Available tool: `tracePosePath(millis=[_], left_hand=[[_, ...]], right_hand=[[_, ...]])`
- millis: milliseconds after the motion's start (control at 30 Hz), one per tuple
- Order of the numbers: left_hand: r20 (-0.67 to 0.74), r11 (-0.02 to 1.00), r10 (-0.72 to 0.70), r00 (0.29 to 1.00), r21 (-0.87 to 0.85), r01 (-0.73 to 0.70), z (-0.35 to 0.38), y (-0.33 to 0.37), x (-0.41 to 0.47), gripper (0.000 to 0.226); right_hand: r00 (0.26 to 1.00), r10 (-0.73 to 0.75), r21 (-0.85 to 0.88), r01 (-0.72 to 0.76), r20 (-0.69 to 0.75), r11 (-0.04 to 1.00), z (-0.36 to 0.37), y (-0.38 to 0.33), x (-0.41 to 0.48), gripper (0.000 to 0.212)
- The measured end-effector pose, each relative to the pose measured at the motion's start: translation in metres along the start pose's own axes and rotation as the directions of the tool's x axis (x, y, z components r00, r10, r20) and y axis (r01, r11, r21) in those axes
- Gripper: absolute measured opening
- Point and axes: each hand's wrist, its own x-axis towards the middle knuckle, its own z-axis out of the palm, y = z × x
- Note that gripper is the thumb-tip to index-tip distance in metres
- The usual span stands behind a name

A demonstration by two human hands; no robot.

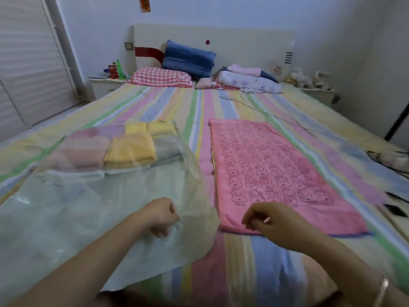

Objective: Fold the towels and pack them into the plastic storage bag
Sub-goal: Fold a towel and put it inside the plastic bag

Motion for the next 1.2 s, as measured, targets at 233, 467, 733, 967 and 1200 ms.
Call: tracePosePath(millis=[233, 467, 733, 967, 1200], left_hand=[[-0.389, 0.861, 0.508, 0.768, 0.23, -0.453, 0.032, 0.08, -0.002, 0.006], [0.091, 0.668, 0.627, 0.774, 0.449, -0.594, 0.071, 0.118, 0.013, 0.043], [-0.129, 0.82, 0.566, 0.814, 0.19, -0.539, 0.067, 0.113, 0.044, 0.033], [-0.462, 0.833, 0.433, 0.774, -0.124, -0.54, 0.051, 0.113, 0.057, 0.015], [-0.526, 0.8, 0.356, 0.772, -0.256, -0.543, 0.037, 0.116, 0.065, 0.017]], right_hand=[[0.996, 0.017, -0.231, -0.036, -0.083, 0.972, 0.001, 0.075, 0.005, 0.021], [0.994, -0.084, -0.225, 0.067, -0.068, 0.972, 0.004, 0.1, 0.019, 0.016], [0.985, 0.02, -0.154, -0.047, -0.17, 0.987, 0.01, 0.106, 0.034, 0.014], [0.963, 0.028, -0.14, -0.067, -0.269, 0.988, 0.003, 0.117, 0.023, 0.031], [0.905, 0.229, -0.002, -0.246, -0.359, 0.969, -0.024, 0.16, 0.001, 0.03]])
